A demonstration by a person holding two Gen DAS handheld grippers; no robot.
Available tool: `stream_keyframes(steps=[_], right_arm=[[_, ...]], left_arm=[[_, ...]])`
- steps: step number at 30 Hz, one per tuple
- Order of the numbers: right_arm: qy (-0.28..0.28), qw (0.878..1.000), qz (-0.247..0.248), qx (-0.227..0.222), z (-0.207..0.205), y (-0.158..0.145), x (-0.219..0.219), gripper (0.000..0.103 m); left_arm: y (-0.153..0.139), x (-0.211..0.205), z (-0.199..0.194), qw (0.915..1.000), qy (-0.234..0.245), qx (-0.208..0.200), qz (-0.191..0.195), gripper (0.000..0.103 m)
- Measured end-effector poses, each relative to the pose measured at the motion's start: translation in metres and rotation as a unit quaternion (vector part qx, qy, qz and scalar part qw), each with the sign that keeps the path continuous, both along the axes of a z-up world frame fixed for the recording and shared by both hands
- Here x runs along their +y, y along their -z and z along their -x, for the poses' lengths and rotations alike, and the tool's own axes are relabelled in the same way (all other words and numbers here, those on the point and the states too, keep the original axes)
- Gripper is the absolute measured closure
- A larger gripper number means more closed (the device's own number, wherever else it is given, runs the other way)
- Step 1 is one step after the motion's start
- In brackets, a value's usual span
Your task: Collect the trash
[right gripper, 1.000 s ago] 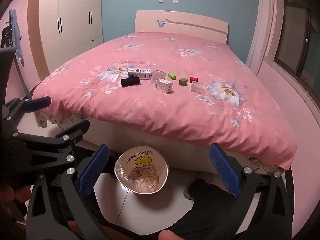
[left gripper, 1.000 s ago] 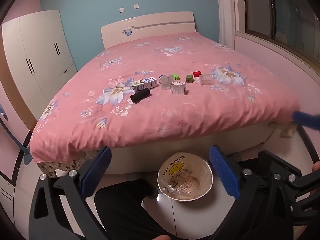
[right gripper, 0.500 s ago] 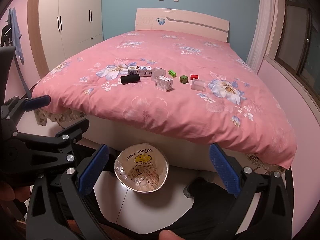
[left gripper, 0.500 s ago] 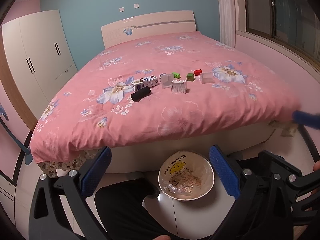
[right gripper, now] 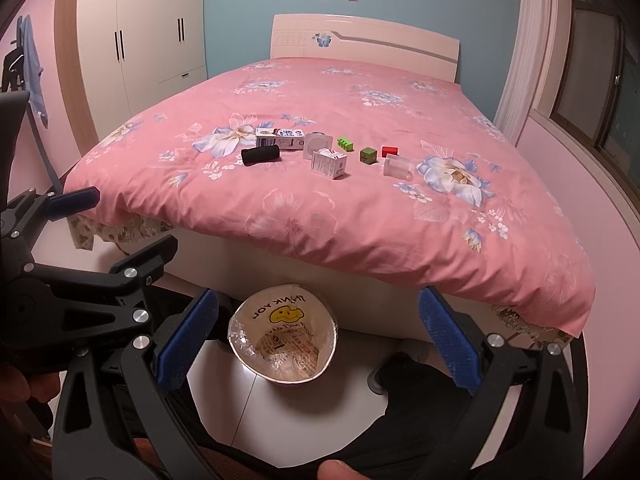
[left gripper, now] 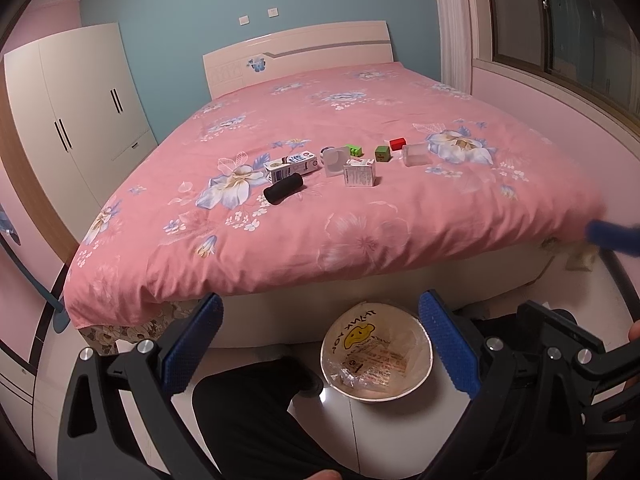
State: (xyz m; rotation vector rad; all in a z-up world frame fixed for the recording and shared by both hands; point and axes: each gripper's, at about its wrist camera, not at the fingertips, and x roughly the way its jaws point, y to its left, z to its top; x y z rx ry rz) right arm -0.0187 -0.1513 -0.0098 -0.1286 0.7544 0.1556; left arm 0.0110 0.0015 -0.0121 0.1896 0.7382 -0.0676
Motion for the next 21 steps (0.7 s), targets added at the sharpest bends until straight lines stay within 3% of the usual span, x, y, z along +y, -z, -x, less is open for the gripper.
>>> stream_keyframes(steps=[21], right_arm=[[-0.001,1.000,0.000,0.002,-0.0020,0.0013,-0.0003,0.005]], left_arm=[[0.0001,-0.0020,0.0005,1.0000,0.001,-0.001,-0.002,0.003]])
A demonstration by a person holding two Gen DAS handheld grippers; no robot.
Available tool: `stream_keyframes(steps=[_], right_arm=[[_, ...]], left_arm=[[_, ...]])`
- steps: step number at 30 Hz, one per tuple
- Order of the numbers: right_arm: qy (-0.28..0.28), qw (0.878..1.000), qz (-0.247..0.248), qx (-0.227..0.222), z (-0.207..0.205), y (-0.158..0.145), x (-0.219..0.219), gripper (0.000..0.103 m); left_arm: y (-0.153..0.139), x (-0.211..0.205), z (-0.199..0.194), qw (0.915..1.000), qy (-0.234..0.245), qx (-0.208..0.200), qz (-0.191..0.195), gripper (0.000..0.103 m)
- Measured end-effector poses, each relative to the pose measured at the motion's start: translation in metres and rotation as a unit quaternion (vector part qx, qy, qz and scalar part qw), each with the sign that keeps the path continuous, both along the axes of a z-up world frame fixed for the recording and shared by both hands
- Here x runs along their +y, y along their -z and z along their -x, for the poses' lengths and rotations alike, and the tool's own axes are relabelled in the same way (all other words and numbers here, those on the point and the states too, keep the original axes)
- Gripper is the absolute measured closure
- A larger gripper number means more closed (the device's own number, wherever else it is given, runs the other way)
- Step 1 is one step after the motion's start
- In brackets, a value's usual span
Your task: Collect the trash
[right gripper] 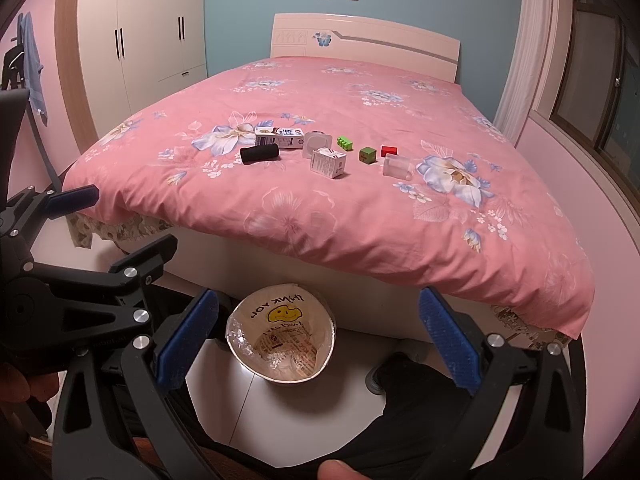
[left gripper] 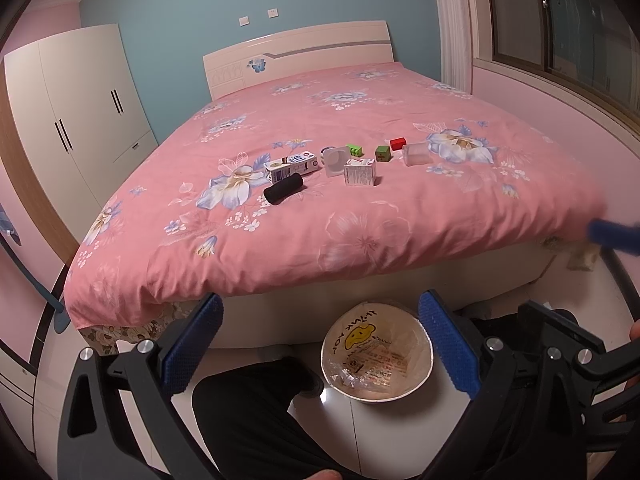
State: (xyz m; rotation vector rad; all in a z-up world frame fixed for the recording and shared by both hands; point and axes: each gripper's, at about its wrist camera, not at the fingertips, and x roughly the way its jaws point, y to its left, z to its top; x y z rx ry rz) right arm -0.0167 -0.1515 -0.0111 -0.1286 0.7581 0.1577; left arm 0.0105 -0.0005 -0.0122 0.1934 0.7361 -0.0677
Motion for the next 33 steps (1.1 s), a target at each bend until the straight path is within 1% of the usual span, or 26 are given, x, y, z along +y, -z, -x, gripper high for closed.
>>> stream_keyframes(steps=[33], right_arm=[[0.000,1.000,0.002,0.001,-0.0001,0.0020,0.0005,0.005]], left_arm=[[0.0007,-0.0023,0.0010,1.0000,-0.001,0.000,-0.002,0.003]])
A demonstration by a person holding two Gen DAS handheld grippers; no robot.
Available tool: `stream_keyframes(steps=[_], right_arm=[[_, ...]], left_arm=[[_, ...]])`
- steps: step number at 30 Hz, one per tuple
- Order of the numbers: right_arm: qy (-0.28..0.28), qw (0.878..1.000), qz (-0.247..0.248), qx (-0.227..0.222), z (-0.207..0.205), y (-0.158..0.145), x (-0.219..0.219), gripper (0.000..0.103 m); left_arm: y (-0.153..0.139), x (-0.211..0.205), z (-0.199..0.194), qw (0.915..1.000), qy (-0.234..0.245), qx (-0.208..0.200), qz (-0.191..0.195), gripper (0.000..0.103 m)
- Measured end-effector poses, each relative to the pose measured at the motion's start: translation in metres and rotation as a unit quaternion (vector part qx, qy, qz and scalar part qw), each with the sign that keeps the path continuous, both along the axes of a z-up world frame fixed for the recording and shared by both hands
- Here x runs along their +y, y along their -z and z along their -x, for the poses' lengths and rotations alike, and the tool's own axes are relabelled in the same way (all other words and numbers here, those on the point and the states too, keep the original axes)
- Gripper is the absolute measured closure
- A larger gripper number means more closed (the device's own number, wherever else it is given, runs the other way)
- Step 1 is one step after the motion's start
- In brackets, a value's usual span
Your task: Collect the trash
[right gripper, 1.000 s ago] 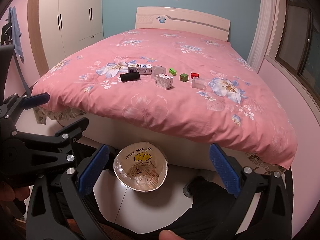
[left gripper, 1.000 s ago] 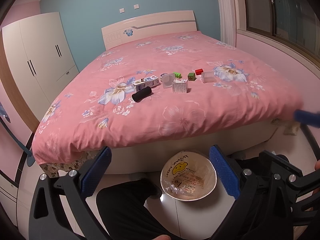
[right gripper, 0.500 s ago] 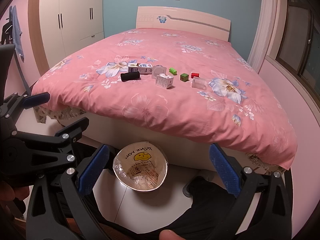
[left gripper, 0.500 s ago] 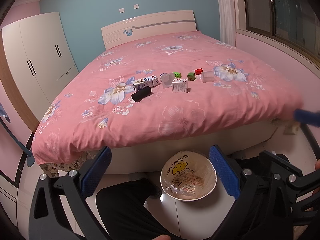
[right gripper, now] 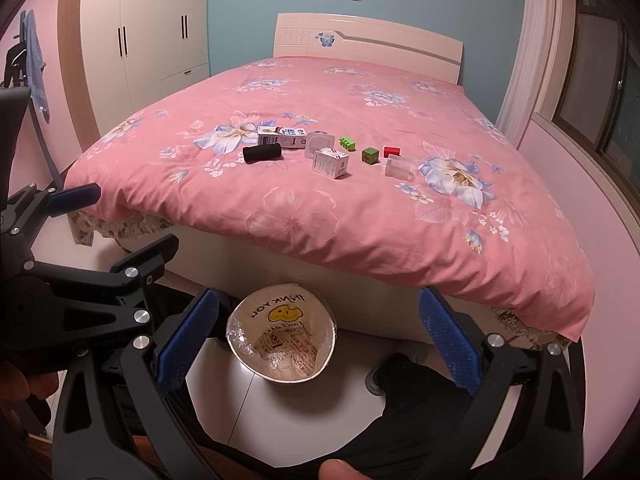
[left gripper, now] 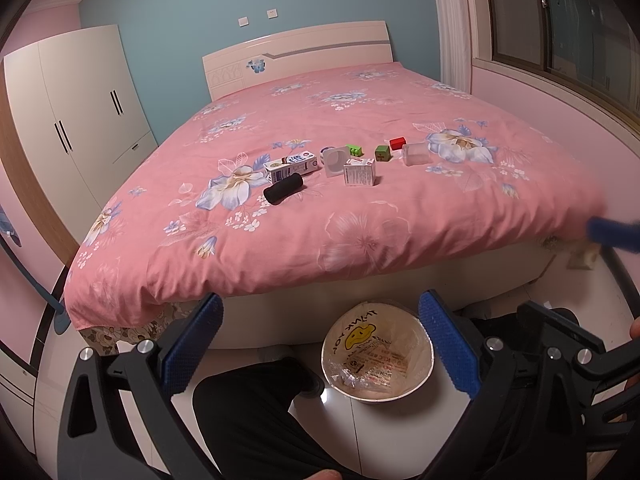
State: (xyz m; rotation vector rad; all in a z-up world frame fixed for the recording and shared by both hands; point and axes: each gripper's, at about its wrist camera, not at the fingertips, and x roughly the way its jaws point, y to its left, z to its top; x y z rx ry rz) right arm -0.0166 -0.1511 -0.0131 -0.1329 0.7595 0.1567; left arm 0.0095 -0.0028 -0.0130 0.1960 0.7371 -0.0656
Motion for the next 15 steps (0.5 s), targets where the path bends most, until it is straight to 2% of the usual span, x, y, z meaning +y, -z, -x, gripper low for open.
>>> stream_keyframes(steps=[15], right_arm=[[-0.007,1.000,0.010,0.011,-0.009,0.007,0.004,0.005]], left_arm=[[0.010,0.007,-0.011,0.9998,0.010,0.014,0.009,0.003]])
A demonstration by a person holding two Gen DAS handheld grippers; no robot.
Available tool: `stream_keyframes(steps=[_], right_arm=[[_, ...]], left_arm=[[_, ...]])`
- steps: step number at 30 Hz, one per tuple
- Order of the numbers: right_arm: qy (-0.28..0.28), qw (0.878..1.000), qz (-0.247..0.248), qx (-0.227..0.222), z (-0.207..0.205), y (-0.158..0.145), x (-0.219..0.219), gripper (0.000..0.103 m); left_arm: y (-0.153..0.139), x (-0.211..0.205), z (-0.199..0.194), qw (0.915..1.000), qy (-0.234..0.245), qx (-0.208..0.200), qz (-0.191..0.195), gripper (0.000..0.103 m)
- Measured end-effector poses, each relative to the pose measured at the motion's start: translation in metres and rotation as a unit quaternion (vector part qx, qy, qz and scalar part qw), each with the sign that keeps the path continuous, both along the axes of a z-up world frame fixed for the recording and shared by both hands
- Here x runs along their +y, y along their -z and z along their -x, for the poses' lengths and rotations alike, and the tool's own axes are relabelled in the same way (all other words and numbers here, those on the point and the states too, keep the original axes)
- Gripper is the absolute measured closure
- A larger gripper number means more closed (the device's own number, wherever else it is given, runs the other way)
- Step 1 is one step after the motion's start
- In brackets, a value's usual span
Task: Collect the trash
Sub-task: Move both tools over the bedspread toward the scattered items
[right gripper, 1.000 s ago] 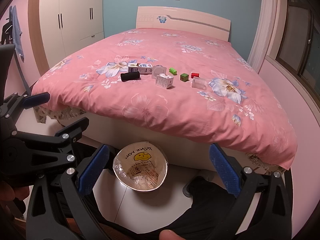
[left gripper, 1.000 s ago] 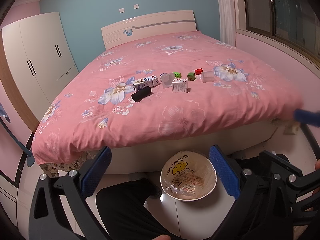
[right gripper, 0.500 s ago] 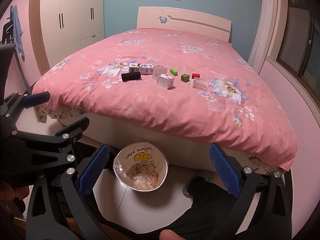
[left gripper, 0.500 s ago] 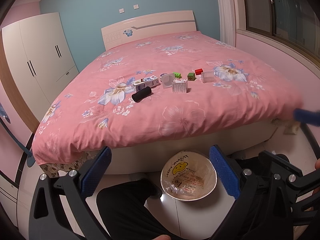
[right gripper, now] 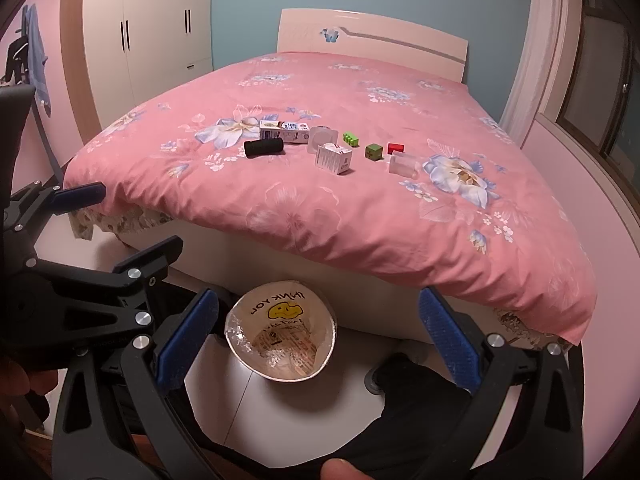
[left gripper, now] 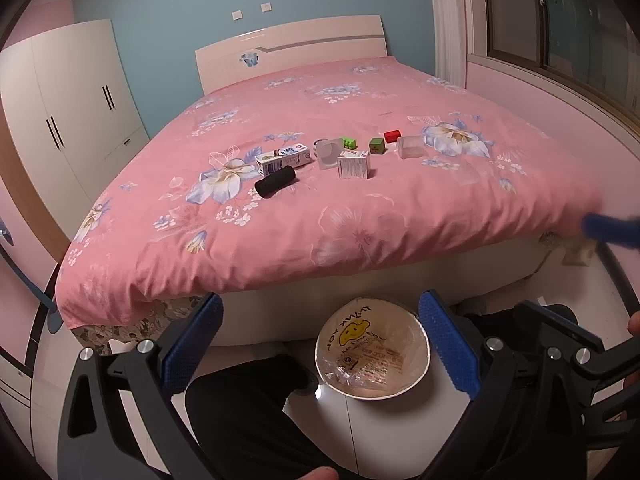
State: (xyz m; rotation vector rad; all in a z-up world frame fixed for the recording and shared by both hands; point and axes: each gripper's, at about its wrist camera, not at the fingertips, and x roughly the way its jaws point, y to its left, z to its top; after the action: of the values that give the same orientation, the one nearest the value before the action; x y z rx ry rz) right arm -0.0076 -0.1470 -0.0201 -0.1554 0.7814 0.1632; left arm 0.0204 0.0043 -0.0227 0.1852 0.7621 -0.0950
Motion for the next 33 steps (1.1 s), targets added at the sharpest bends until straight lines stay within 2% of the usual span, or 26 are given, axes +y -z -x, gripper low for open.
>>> stream_keyframes(steps=[14,17,24,33], right_arm=[[-0.013,1.000,-0.014,0.002,-0.034,0.000,-0.009,0.005],[-0.026,1.000,-0.016,0.006,-0.047,0.002,-0.014,0.005],[-0.083,0.994,-0.066,0.027,-0.086,0.007,-0.034,0.005],[-0.136,0.987,-0.077,0.029,-0.128,0.007,-0.058,0.005]], left_arm=[[0.015,0.012,-0.041,0.9995,0.020,0.014,0.021,0.003],[0.018,0.016,-0.054,0.9992,0.028,0.016,0.023,0.003],[0.024,0.023,-0.086,0.9993,0.036,0.008,-0.001,0.003],[0.020,0.034,-0.127,0.9968,0.077,-0.007,0.022,0.003]])
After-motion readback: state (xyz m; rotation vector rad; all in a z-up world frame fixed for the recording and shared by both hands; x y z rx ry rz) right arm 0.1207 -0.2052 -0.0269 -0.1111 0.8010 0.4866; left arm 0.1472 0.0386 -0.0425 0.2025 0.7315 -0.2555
